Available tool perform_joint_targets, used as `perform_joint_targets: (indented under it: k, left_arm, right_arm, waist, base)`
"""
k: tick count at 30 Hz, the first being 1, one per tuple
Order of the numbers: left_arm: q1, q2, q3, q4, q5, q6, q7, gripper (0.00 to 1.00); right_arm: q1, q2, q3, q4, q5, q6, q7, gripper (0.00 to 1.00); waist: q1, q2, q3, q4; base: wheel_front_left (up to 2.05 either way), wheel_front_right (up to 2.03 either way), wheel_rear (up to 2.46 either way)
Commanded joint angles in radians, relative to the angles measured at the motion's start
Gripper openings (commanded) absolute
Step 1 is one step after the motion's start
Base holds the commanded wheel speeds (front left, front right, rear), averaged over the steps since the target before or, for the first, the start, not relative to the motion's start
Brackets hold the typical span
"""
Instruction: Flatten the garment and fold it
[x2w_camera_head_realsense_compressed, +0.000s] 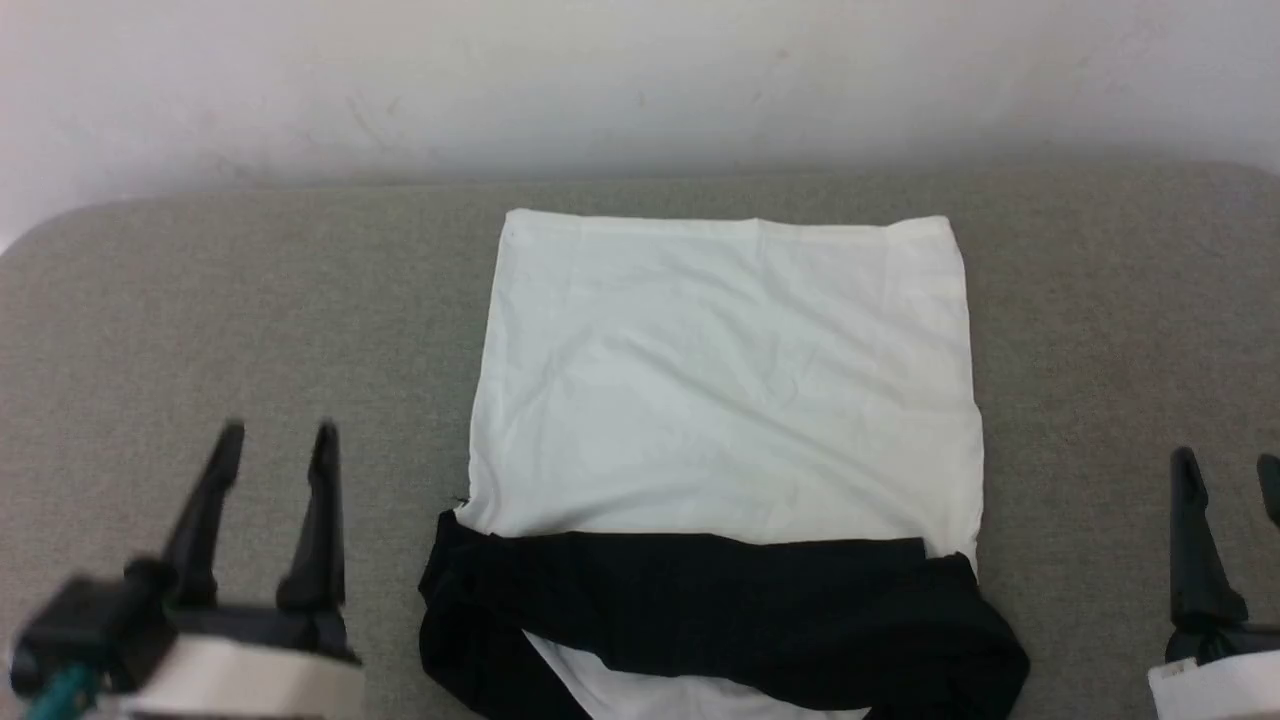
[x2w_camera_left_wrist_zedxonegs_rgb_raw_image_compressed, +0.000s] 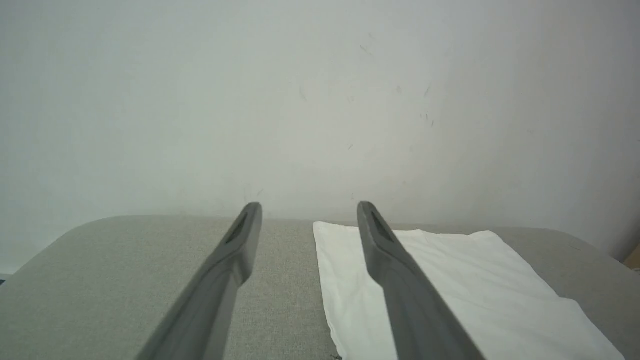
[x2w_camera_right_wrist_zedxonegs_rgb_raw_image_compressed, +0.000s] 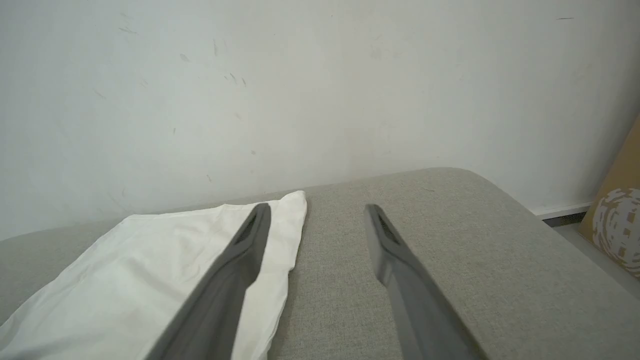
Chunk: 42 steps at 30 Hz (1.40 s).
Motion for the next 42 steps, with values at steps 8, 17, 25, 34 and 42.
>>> perform_joint_targets:
  k: [8,17,25,34,42]
  left_arm:
    - [-0.461,0.137,-0.004,0.028,-0.01,-0.156,0.209,1.0]
    - [-0.991,0.15,-0.1,0.298,-0.095,-0.355,0.454,1.0]
    - [-1.167,0.152,-0.183,0.535,-0.154,-0.408,0.588,1.0]
    - [-1.202,0.197,-0.267,0.633,-0.245,-0.42,0.665,1.0]
    - [-1.187,0.24,-0.29,0.694,-0.278,-0.412,0.669,1.0]
  right_arm:
    - [-0.108,0.0,0.03,-0.05,-0.033,-0.001,0.025,1.0]
    - [-0.173,0.0,0.059,-0.066,-0.037,-0.001,0.028,1.0]
    - [-0.224,0.0,0.097,-0.083,-0.048,-0.001,0.021,1.0]
    - [-0.233,0.0,0.091,-0.108,-0.046,-0.001,0.026,1.0]
    - [-0.233,0.0,0.093,-0.119,-0.044,-0.001,0.025,1.0]
  waist:
    - [0.0001,0.0,0.175,-0.017]
    - [0.0001,0.0,0.367,-0.039]
    - [0.0001,0.0,0.463,-0.089]
    - [0.0001,0.0,0.53,-0.14]
    - [0.0001,0.0,0.579,-0.173]
  base:
    - [0.0,0.0,0.0]
    - [0.0,0.0,0.0]
    - [0.0,0.0,0.0]
    - [0.0,0.0,0.0]
    - [0.0,0.0,0.0]
